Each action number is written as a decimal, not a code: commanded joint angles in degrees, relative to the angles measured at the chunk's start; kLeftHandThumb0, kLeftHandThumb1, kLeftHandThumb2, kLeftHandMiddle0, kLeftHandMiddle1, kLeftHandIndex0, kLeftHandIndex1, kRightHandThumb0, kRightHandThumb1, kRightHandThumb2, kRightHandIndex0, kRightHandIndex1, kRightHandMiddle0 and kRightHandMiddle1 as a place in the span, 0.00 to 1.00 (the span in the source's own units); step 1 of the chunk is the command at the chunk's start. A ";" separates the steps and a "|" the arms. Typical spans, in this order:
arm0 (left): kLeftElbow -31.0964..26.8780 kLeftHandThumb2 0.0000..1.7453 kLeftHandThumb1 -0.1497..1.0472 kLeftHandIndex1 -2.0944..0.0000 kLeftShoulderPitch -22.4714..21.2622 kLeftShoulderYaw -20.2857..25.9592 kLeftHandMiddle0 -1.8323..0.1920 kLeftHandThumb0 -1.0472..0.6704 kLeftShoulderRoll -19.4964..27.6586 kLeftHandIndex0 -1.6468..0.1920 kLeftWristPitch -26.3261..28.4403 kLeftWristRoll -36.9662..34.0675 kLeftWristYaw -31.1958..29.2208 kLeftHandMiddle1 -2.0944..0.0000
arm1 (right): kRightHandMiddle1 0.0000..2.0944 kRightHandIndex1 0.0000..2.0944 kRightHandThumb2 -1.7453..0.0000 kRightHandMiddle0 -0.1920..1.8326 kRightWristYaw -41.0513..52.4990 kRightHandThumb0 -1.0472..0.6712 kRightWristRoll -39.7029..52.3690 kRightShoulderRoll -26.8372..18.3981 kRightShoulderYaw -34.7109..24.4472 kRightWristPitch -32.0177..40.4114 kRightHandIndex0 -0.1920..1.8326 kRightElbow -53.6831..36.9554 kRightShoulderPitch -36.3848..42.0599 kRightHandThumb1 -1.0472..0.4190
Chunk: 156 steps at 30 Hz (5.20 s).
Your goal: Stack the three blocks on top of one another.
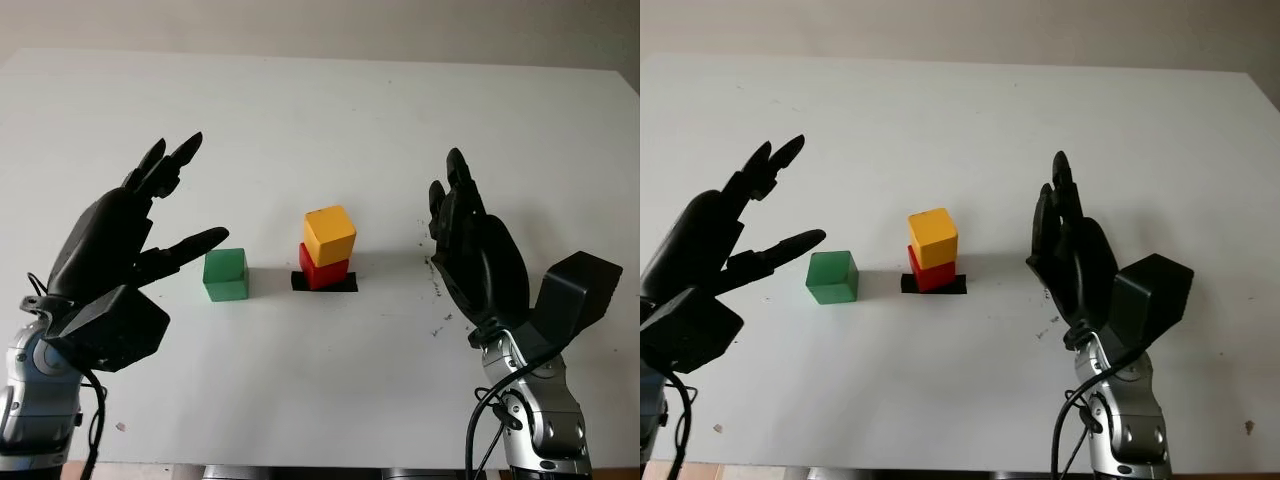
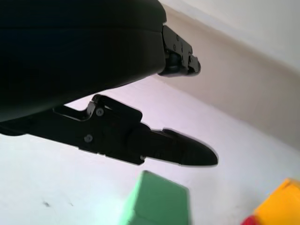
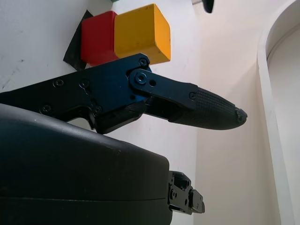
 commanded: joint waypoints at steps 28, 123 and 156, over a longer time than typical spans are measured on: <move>-0.19 0.04 0.94 0.97 -1.35 -5.82 0.94 0.12 7.68 0.76 0.35 7.13 -9.96 0.97 | 0.00 0.00 0.59 0.00 -3.93 0.18 -0.78 0.44 -0.48 0.59 0.00 -1.55 0.63 0.00; -4.78 0.19 1.00 0.29 7.19 -8.11 0.77 0.40 2.37 0.95 -0.15 20.56 2.40 0.95 | 0.00 0.00 0.69 0.00 -3.66 0.21 -2.53 0.20 -0.47 1.68 0.00 -2.58 1.25 0.00; -1.09 0.03 0.99 0.34 -35.59 -10.60 0.74 0.42 10.33 0.74 0.60 -7.31 -28.63 0.81 | 0.00 0.00 0.70 0.00 -3.15 0.21 -3.27 0.40 0.70 3.72 0.00 -2.47 1.24 0.00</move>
